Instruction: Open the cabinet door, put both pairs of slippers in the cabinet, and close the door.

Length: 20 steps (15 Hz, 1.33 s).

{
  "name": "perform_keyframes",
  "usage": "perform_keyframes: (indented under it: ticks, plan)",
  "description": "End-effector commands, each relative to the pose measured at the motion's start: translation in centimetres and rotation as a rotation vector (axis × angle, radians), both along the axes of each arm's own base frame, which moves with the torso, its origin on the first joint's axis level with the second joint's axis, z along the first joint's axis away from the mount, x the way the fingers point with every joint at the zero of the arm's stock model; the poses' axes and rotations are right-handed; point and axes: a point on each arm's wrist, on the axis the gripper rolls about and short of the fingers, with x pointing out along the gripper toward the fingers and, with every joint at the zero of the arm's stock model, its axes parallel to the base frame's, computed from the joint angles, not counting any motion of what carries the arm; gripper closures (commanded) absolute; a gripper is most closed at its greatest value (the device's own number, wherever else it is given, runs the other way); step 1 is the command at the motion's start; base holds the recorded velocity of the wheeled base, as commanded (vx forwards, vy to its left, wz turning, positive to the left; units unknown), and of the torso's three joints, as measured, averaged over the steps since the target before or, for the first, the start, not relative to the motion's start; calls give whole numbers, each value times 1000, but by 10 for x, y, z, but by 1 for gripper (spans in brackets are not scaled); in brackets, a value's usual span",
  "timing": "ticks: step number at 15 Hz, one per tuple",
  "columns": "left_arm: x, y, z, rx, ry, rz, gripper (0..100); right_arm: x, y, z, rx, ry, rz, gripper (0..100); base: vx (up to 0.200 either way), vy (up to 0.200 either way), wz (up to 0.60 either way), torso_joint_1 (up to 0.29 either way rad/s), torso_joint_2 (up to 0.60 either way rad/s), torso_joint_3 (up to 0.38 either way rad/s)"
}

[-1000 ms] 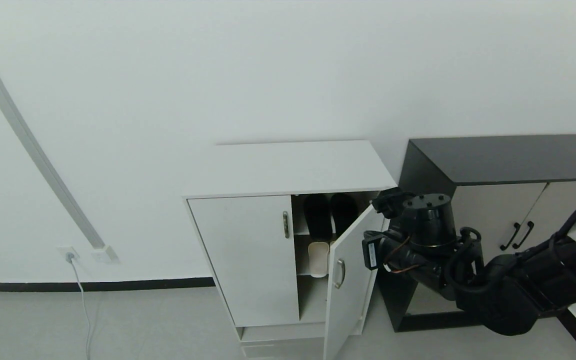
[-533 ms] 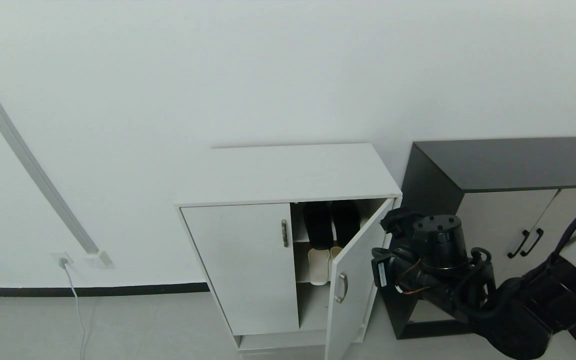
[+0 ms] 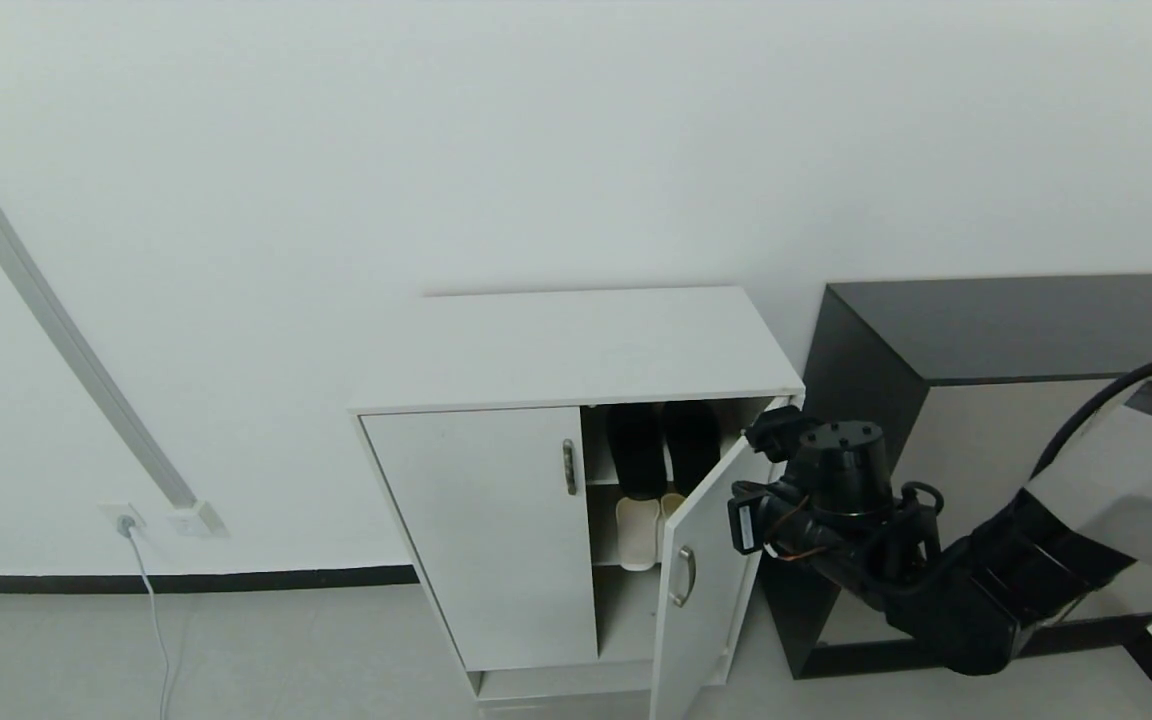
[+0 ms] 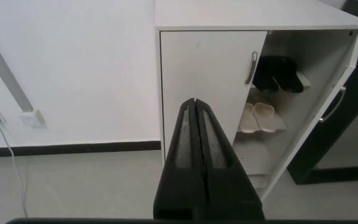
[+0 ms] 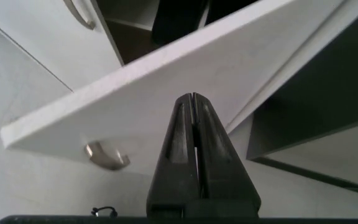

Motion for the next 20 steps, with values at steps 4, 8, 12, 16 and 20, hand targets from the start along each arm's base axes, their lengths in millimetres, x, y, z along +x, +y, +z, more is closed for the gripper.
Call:
perform_keyframes:
  ticks: [4,8,12,16,20]
  plan:
    - [0,0,0,0,1,1,100,28,8,-13,9,-12,-23,100,0,0,0,0,0,0]
    - [0,0,0,0,1,1,100,44,12,-19,21,-26,-32,100,0,0,0,0,0,0]
    - [0,0,0,0,1,1,100,64,14,-23,50,-50,-18,100,0,0,0,0,0,0]
    - [0,0,0,-2,1,1,100,78,15,-29,58,-64,-31,100,0,0,0,0,0,0]
    - [0,0,0,-2,1,3,100,92,10,-31,75,-93,-56,100,0,0,0,0,0,0]
